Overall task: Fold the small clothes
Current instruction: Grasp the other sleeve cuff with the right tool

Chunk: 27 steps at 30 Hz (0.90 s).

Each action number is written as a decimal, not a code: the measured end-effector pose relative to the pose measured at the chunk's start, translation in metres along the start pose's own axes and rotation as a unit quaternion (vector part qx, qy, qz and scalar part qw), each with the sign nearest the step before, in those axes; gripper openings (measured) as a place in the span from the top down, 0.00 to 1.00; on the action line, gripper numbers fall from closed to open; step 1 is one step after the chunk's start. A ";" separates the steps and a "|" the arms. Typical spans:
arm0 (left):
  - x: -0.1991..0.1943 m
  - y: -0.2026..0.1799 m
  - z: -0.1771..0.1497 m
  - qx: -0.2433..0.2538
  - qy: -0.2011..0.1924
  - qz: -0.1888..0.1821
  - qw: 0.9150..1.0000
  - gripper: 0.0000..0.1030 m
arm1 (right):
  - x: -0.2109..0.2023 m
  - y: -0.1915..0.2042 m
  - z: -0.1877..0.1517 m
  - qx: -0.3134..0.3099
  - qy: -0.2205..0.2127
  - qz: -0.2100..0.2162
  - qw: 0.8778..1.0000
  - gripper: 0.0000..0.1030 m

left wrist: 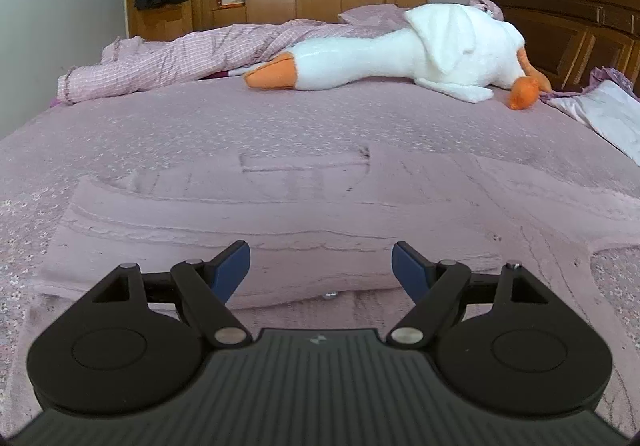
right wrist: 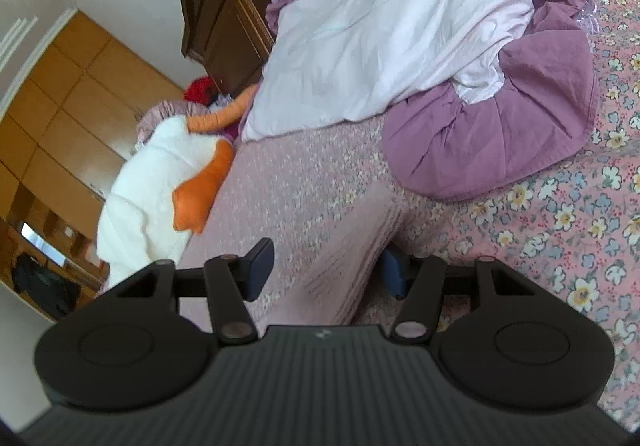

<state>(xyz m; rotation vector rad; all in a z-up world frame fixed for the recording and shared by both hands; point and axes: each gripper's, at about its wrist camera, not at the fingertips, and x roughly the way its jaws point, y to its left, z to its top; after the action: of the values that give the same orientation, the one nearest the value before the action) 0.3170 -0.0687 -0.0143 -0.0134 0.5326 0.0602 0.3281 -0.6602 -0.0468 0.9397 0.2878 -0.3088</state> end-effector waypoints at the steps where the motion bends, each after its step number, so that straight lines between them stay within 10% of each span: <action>1: 0.000 0.003 0.000 -0.003 0.002 0.002 1.000 0.19 | -0.001 -0.001 -0.001 0.004 -0.003 0.002 1.000 0.52; 7: -0.002 0.017 -0.001 -0.022 0.004 0.010 1.000 0.19 | -0.007 -0.024 0.002 0.077 -0.021 -0.005 0.997 0.92; 16: -0.024 0.040 0.005 -0.020 -0.019 0.020 0.999 0.18 | -0.017 -0.020 -0.002 0.033 -0.029 0.001 0.999 0.91; 27: -0.052 0.116 0.008 -0.043 -0.026 0.057 0.997 0.16 | -0.030 0.086 -0.039 -0.171 -0.035 0.067 0.982 0.91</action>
<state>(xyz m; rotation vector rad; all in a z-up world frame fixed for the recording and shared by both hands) 0.2692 0.0444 0.0199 -0.0657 0.4776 0.1939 0.3291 -0.5770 0.0061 0.6037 0.2040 -0.1597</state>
